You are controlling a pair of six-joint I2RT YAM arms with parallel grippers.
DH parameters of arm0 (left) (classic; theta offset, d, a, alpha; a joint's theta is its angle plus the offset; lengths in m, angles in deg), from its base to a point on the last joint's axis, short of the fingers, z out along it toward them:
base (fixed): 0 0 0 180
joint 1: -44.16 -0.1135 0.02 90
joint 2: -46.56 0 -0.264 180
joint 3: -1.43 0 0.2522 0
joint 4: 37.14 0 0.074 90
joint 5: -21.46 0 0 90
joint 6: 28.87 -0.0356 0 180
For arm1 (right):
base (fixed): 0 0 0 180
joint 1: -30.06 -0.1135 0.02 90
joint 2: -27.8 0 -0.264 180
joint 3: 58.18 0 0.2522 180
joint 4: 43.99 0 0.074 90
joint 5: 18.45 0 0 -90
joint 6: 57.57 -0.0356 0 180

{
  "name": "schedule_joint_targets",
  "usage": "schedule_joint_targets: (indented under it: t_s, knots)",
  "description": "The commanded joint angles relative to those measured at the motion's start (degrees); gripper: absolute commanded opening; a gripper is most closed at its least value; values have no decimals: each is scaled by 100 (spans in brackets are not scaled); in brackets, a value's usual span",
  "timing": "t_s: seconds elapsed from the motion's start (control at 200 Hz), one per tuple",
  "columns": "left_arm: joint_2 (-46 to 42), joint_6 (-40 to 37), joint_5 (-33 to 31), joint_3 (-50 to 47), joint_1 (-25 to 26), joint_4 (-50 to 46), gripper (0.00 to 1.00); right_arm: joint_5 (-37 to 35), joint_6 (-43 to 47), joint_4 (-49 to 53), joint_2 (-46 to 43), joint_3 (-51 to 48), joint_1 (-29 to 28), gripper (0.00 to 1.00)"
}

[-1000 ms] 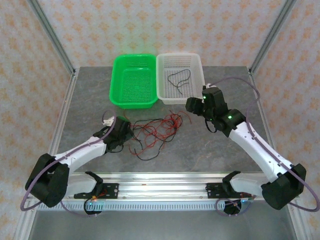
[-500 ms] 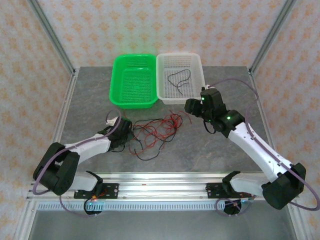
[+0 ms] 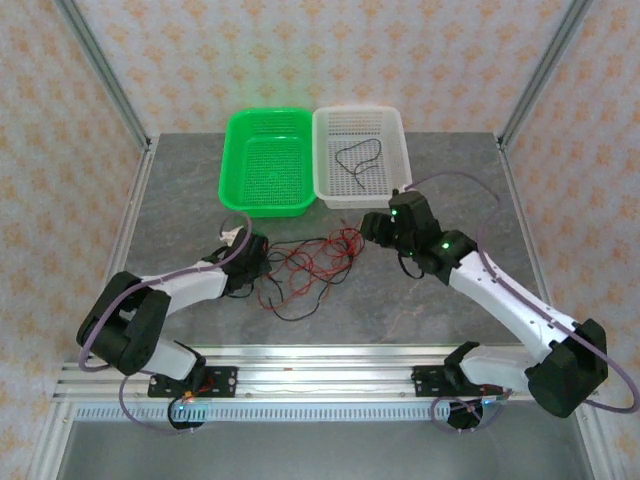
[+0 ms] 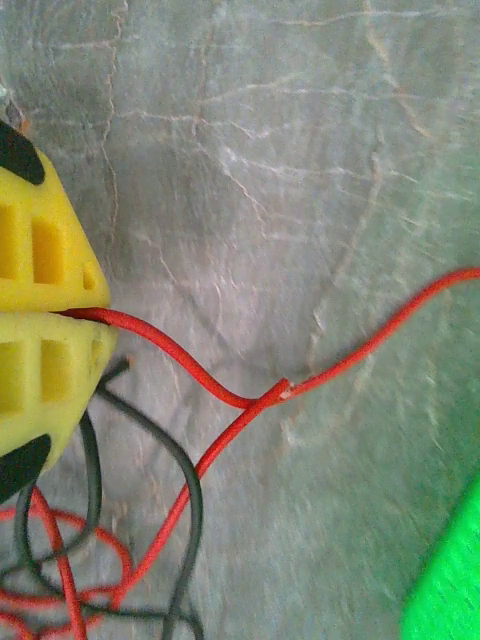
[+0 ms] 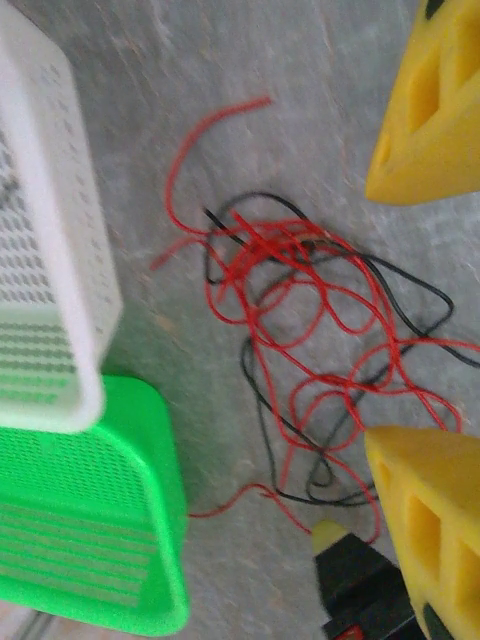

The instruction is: Untangle the cables

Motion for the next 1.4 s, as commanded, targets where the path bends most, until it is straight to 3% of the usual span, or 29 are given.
schedule_joint_targets:
  t_s: [0.0,0.22,0.496,0.781,1.006,1.201,1.391]
  knots:
    - [-422,-215,153,253,13,-272,0,157,-388,-703,301,-238,-261,60]
    - [-895,-207,137,486,423,-778,0,399,-925,-1871,1030,-503,-514,57]
    - [-1209,-415,-187,1505,944,-1824,0,674,-1642,-2980,2031,-242,-891,57]
    - [-1349,-547,-235,2042,1117,-2205,0,825,-2006,-3399,2778,425,-1288,56]
    - [-1346,-612,-652,2017,1119,-2383,0,774,-2029,-3395,2951,593,-1325,56]
    - [-1659,-576,-580,1948,1117,-2414,0,606,-1900,-3167,3233,947,-1321,55]
    - [-2013,-523,-425,1890,1117,-2482,0,763,-1914,-3149,3854,1358,-1325,42]
